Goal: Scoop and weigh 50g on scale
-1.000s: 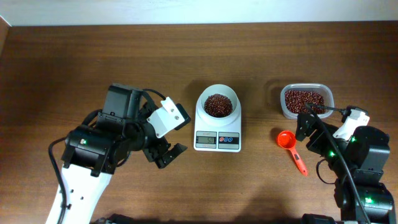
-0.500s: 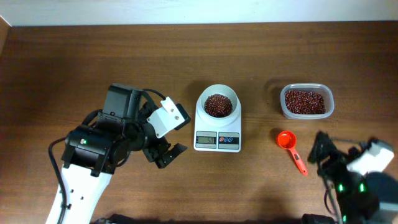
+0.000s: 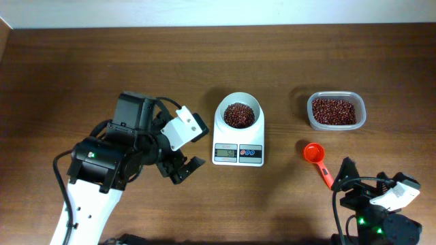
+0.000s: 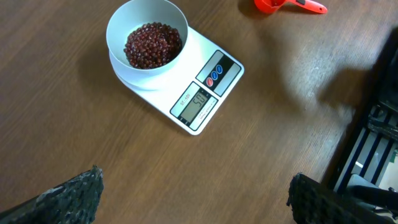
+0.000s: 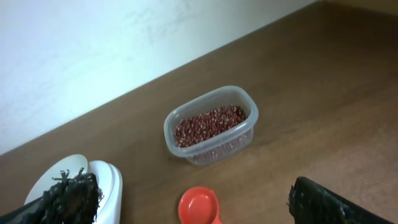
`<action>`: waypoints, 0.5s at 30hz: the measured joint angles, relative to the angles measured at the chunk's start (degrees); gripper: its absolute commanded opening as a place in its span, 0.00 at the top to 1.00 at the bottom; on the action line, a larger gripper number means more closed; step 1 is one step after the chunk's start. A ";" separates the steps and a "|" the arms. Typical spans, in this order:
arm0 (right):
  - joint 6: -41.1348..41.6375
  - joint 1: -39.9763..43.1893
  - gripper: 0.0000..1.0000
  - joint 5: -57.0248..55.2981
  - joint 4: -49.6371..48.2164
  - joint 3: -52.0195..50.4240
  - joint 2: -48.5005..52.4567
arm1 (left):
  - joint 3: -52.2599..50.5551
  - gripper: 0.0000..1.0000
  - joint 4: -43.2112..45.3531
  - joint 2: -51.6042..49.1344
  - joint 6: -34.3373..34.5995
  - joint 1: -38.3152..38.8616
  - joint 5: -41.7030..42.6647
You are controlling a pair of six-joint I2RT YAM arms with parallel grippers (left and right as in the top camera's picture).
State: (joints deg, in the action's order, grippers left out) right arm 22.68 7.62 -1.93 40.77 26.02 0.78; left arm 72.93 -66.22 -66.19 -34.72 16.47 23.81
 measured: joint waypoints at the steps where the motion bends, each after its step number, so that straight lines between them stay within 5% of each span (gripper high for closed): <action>1: -0.04 0.00 0.01 -0.24 -1.66 -0.94 0.00 | 0.00 0.01 0.00 0.02 0.00 0.00 0.00; 15: -5.16 -0.02 0.01 -1.09 -36.39 -20.94 -0.15 | 0.00 0.01 -0.02 0.02 0.00 0.00 0.00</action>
State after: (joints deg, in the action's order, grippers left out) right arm 17.52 7.60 -3.03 4.38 5.08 0.62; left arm 72.93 -66.24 -66.17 -34.72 16.47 23.81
